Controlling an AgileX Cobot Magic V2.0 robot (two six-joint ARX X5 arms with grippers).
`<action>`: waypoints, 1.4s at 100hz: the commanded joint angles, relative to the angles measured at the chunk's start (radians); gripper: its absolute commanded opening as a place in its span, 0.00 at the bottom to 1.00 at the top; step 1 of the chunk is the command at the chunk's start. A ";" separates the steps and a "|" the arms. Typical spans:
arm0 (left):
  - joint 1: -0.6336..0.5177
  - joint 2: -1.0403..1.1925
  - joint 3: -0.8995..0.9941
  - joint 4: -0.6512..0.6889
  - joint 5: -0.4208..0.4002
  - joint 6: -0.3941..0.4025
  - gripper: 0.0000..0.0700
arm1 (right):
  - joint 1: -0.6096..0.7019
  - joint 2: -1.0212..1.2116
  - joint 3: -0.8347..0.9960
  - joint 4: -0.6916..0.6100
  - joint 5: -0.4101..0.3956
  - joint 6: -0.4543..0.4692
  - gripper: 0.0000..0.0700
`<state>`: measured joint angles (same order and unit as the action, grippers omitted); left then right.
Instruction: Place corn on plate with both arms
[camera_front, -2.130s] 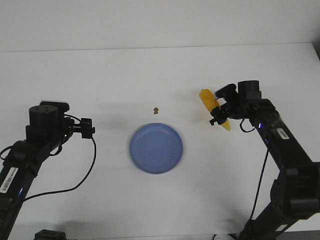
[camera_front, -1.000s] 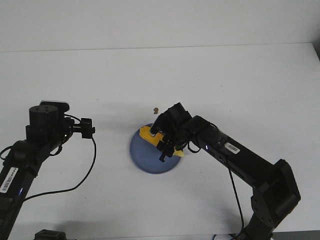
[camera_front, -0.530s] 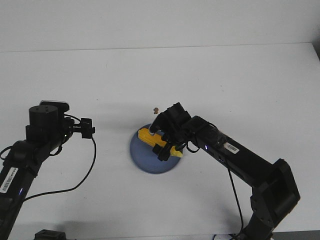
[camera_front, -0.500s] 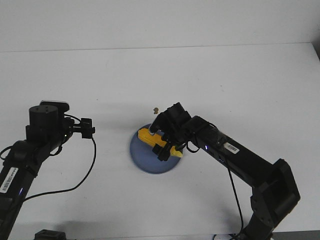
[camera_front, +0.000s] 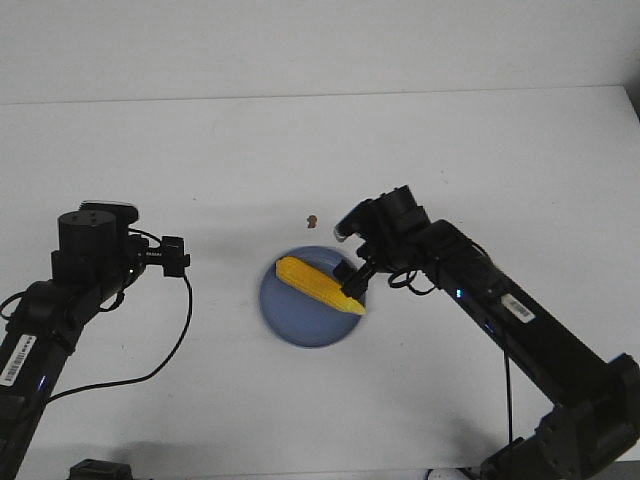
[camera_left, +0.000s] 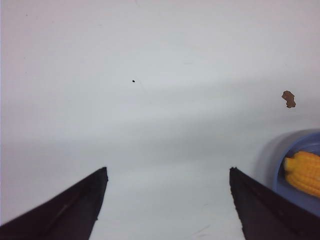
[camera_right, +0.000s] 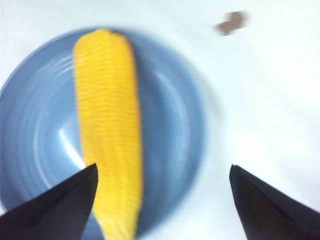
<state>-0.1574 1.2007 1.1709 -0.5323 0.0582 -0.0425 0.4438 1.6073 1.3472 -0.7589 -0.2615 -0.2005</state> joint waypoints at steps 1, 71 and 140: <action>-0.001 0.009 0.013 0.001 0.001 0.005 0.72 | -0.026 -0.022 0.013 -0.016 -0.003 0.018 0.78; -0.001 0.003 0.013 -0.018 0.002 0.003 0.72 | -0.455 -0.793 -0.432 0.185 0.095 0.137 0.78; -0.006 -0.468 -0.334 0.148 -0.026 -0.031 0.72 | -0.458 -1.220 -0.753 0.341 0.100 0.198 0.78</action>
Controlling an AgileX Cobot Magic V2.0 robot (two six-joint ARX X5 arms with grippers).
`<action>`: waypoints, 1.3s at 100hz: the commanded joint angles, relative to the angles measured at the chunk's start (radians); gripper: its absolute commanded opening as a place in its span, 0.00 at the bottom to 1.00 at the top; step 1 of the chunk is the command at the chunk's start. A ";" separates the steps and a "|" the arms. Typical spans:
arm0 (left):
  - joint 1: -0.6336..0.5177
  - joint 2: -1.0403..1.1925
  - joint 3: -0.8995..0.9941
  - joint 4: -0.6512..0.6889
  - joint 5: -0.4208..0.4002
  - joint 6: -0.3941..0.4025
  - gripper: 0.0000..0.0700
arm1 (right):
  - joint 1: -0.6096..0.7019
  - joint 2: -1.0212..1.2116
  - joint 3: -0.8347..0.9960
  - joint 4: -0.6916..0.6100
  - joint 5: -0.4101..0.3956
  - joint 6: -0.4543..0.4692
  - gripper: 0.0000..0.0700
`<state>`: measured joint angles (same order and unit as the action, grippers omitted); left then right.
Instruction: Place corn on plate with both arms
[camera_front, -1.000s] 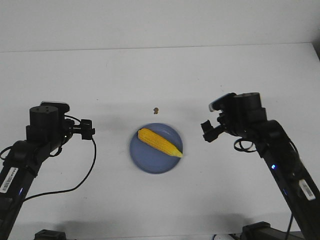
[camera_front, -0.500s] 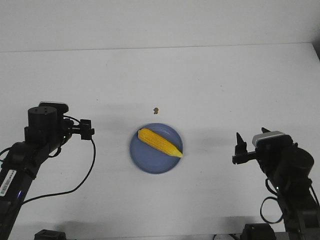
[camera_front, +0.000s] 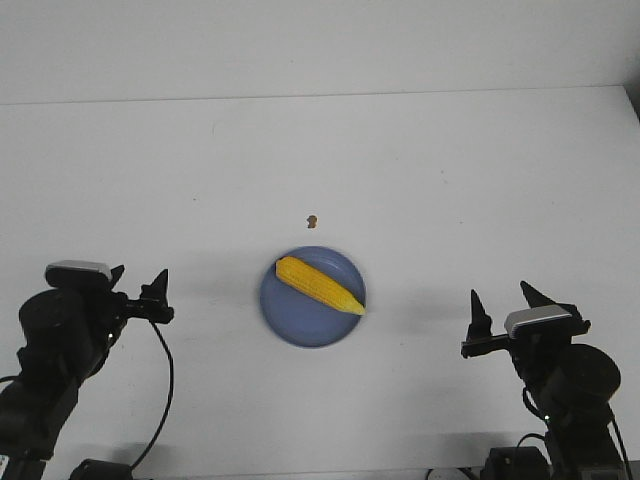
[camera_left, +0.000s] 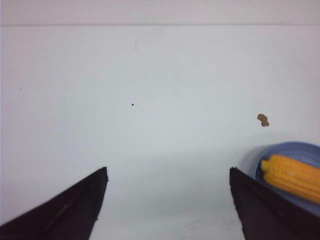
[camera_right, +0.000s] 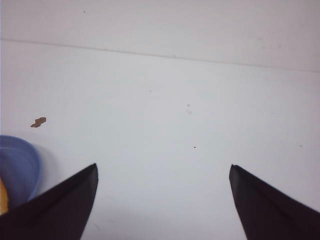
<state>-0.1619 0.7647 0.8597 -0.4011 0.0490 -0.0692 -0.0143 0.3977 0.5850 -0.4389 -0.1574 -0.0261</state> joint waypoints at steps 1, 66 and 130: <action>-0.002 -0.040 -0.030 0.019 -0.021 -0.004 0.72 | 0.000 -0.013 0.009 0.021 -0.004 0.023 0.78; -0.002 -0.217 -0.119 0.058 -0.061 -0.014 0.28 | 0.000 -0.031 0.010 0.035 0.001 0.027 0.24; -0.002 -0.219 -0.119 0.058 -0.060 -0.014 0.02 | 0.000 -0.031 0.010 0.036 0.004 0.027 0.01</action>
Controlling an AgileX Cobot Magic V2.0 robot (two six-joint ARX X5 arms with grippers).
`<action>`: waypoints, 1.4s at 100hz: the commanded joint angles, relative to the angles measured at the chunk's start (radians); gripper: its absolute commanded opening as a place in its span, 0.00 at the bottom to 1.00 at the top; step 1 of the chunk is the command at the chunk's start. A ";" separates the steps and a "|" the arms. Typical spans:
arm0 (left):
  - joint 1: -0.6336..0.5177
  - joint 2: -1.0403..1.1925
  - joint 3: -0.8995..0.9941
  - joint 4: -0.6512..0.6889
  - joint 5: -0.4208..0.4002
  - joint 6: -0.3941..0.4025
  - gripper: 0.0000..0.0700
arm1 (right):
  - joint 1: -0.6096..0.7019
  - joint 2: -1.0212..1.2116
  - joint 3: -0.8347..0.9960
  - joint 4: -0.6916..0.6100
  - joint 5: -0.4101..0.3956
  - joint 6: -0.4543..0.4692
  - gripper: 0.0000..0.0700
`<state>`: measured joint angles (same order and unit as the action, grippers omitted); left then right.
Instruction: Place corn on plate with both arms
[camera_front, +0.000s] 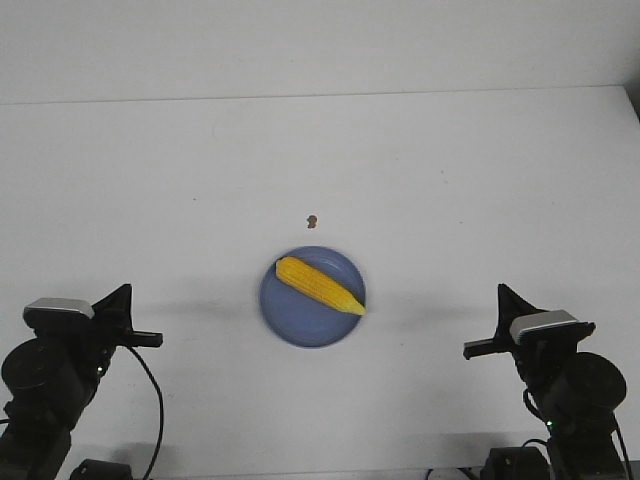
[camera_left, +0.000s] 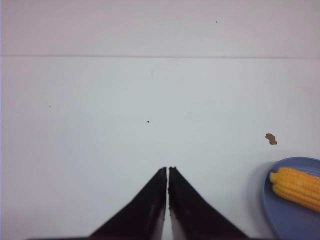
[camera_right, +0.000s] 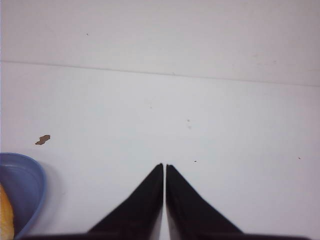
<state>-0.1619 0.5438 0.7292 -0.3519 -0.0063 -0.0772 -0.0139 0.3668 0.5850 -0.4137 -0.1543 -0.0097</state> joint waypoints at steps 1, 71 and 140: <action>-0.002 0.002 0.011 0.009 -0.005 -0.006 0.02 | 0.000 0.000 0.010 0.011 0.001 0.010 0.01; -0.002 -0.032 0.011 0.011 -0.005 -0.006 0.02 | 0.000 0.000 0.010 0.011 0.001 0.010 0.01; 0.001 -0.233 -0.198 0.243 -0.005 0.016 0.02 | 0.000 0.000 0.010 0.011 0.001 0.010 0.01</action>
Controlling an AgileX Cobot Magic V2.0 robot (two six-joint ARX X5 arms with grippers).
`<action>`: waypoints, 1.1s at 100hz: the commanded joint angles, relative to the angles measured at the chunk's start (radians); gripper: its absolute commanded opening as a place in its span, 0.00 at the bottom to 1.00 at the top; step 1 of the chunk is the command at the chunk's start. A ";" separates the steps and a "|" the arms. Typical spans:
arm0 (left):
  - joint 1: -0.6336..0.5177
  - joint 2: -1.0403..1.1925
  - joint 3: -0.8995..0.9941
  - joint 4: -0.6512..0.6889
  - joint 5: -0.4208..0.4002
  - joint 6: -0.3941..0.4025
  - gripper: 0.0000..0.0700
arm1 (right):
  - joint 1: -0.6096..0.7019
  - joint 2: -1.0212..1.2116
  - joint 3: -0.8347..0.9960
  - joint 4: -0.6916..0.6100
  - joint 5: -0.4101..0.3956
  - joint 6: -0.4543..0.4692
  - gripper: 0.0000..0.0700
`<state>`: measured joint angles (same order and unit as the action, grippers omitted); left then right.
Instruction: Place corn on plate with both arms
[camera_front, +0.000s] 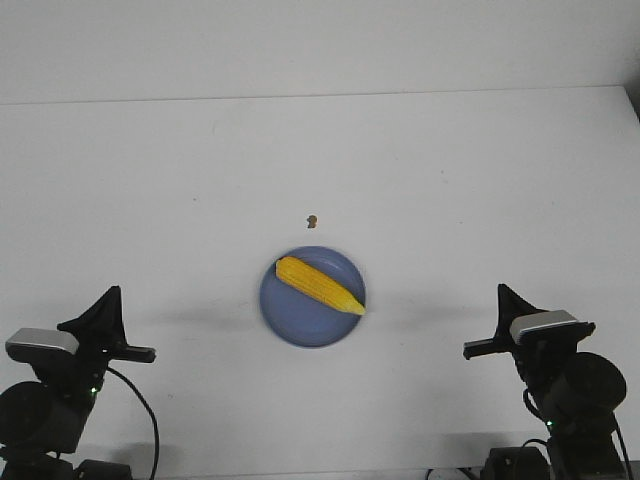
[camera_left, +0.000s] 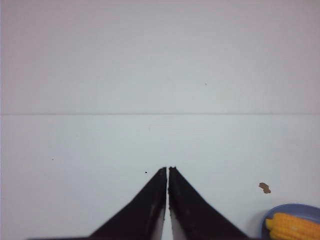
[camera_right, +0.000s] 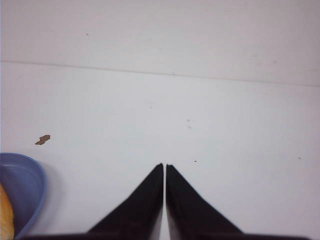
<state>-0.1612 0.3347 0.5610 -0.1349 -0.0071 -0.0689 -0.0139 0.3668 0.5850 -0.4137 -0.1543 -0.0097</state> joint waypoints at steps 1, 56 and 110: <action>0.000 -0.030 -0.037 0.029 -0.004 0.008 0.02 | 0.000 0.000 0.010 0.011 0.001 0.010 0.01; 0.051 -0.332 -0.361 0.082 -0.005 0.009 0.02 | 0.000 0.000 0.010 0.011 0.001 0.010 0.01; 0.057 -0.332 -0.496 0.265 -0.005 0.014 0.02 | 0.000 0.000 0.010 0.017 0.001 0.010 0.01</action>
<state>-0.1066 0.0055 0.0761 0.0837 -0.0097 -0.0654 -0.0139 0.3668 0.5850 -0.4091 -0.1543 -0.0097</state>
